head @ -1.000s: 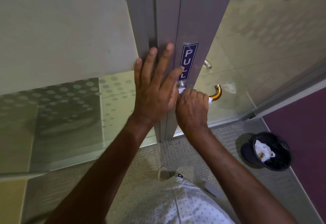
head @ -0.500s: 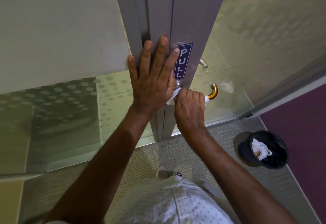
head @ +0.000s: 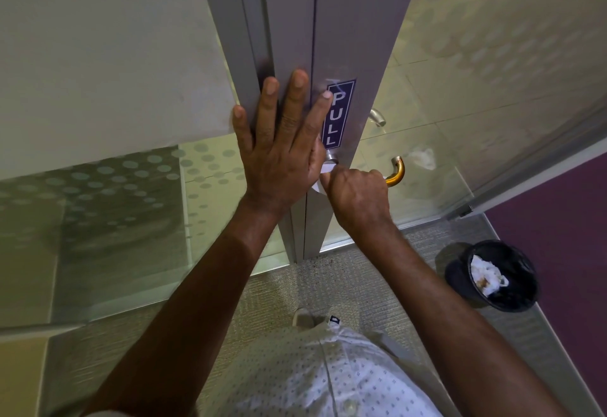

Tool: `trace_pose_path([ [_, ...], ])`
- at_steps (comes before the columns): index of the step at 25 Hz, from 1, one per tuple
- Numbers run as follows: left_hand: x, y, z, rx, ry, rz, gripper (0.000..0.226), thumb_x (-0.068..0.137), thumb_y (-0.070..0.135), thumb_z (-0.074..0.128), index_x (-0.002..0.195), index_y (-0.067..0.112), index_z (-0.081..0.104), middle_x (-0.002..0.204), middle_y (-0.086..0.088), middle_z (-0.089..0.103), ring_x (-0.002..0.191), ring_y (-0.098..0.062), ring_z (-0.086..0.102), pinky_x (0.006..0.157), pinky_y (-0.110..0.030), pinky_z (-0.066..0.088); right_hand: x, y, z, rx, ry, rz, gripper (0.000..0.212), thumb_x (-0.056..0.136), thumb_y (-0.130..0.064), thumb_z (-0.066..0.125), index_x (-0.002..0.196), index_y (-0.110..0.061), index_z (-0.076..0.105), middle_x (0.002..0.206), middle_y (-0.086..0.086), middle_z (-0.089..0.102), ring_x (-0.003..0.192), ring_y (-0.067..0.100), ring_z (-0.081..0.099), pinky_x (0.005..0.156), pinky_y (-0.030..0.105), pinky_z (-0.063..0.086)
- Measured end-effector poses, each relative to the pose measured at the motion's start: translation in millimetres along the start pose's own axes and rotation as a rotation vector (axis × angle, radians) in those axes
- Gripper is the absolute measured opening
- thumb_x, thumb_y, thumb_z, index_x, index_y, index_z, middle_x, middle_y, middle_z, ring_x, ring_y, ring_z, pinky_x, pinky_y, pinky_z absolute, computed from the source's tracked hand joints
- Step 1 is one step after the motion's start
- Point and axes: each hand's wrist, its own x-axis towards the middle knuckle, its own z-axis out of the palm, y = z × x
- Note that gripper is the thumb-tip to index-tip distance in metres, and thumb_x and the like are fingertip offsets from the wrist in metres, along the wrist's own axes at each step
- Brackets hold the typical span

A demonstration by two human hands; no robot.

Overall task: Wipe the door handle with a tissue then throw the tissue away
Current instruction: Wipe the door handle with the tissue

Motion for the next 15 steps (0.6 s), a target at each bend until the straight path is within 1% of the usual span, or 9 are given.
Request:
trace_pose_path([
  [1, 0, 0, 0, 0.0, -0.001, 0.001, 0.05, 0.108, 0.043, 0.049, 0.155, 0.027, 0.041, 0.173, 0.002, -0.024, 0.161, -0.022, -0.023, 0.128, -0.05, -0.018, 0, 0, 1, -0.013, 0.012, -0.001, 0.019, 0.087, -0.014, 0.076, 0.101, -0.014, 0.063, 0.082, 0.008, 0.066, 0.057, 0.022, 0.044, 0.062, 0.034, 0.041],
  [3, 0, -1, 2, -0.006, 0.005, 0.001, 0.049, 0.109, 0.043, 0.048, 0.154, 0.026, 0.043, 0.173, 0.002, -0.023, 0.161, -0.022, -0.022, 0.129, -0.05, -0.018, -5, -5, 4, 0.02, 0.086, 0.054, 0.013, 0.092, -0.016, 0.068, 0.104, -0.012, 0.062, 0.083, 0.009, 0.063, 0.062, 0.023, 0.045, 0.065, 0.037, 0.039],
  [4, 0, -1, 2, -0.009, 0.006, 0.002, 0.049, 0.109, 0.043, 0.047, 0.154, 0.026, 0.043, 0.173, 0.002, -0.023, 0.161, -0.022, -0.022, 0.129, -0.05, -0.018, -10, -9, 7, 0.066, 0.136, 0.108, 0.012, 0.096, -0.017, 0.06, 0.106, -0.011, 0.061, 0.086, 0.01, 0.062, 0.068, 0.024, 0.048, 0.07, 0.039, 0.04],
  [6, 0, -1, 3, -0.016, 0.0, 0.002, 0.048, 0.11, 0.044, 0.045, 0.155, 0.026, 0.043, 0.173, 0.002, -0.023, 0.161, -0.022, -0.022, 0.129, -0.05, -0.019, -22, -17, 14, 0.101, 0.188, 0.192, 0.019, 0.1, -0.014, 0.043, 0.114, -0.008, 0.054, 0.096, 0.013, 0.06, 0.085, 0.029, 0.054, 0.086, 0.045, 0.044],
  [7, -1, -1, 4, -0.018, -0.004, 0.003, 0.048, 0.11, 0.044, 0.044, 0.155, 0.026, 0.043, 0.173, 0.002, -0.022, 0.161, -0.022, -0.021, 0.129, -0.05, -0.019, -26, -21, 16, 0.081, 0.176, 0.196, 0.023, 0.1, -0.012, 0.036, 0.117, -0.007, 0.05, 0.1, 0.015, 0.058, 0.092, 0.031, 0.054, 0.093, 0.046, 0.044],
  [8, -2, -1, 6, -0.018, -0.007, 0.005, 0.048, 0.11, 0.043, 0.044, 0.154, 0.027, 0.044, 0.173, 0.002, -0.022, 0.161, -0.022, -0.021, 0.129, -0.05, -0.019, -27, -22, 18, 0.065, 0.152, 0.192, 0.025, 0.1, -0.011, 0.032, 0.118, -0.006, 0.048, 0.102, 0.015, 0.057, 0.094, 0.032, 0.054, 0.095, 0.047, 0.044],
  [10, -2, 1, 5, -0.022, -0.001, 0.006, 0.047, 0.109, 0.042, 0.046, 0.154, 0.027, 0.045, 0.173, 0.002, -0.022, 0.161, -0.022, -0.021, 0.129, -0.05, -0.019, -23, -20, 14, 0.049, 0.098, 0.196, 0.019, 0.101, -0.014, 0.038, 0.114, -0.006, 0.049, 0.099, 0.015, 0.059, 0.092, 0.031, 0.057, 0.092, 0.046, 0.046],
  [12, -1, 2, 5, -0.022, 0.01, 0.004, 0.047, 0.109, 0.042, 0.048, 0.153, 0.027, 0.045, 0.174, 0.002, -0.022, 0.161, -0.022, -0.021, 0.129, -0.05, -0.019, -14, -15, 6, 0.039, 0.035, 0.174, 0.015, 0.099, -0.018, 0.054, 0.108, -0.007, 0.053, 0.092, 0.013, 0.063, 0.083, 0.029, 0.062, 0.082, 0.044, 0.047],
  [15, -1, 0, 4, -0.017, 0.013, -0.002, 0.047, 0.109, 0.042, 0.049, 0.154, 0.028, 0.044, 0.173, 0.003, -0.022, 0.161, -0.022, -0.021, 0.129, -0.05, -0.018, -3, -7, -5, 0.015, -0.072, 0.05, 0.015, 0.092, -0.014, 0.069, 0.105, -0.014, 0.062, 0.084, 0.006, 0.063, 0.07, 0.025, 0.064, 0.069, 0.037, 0.044],
])
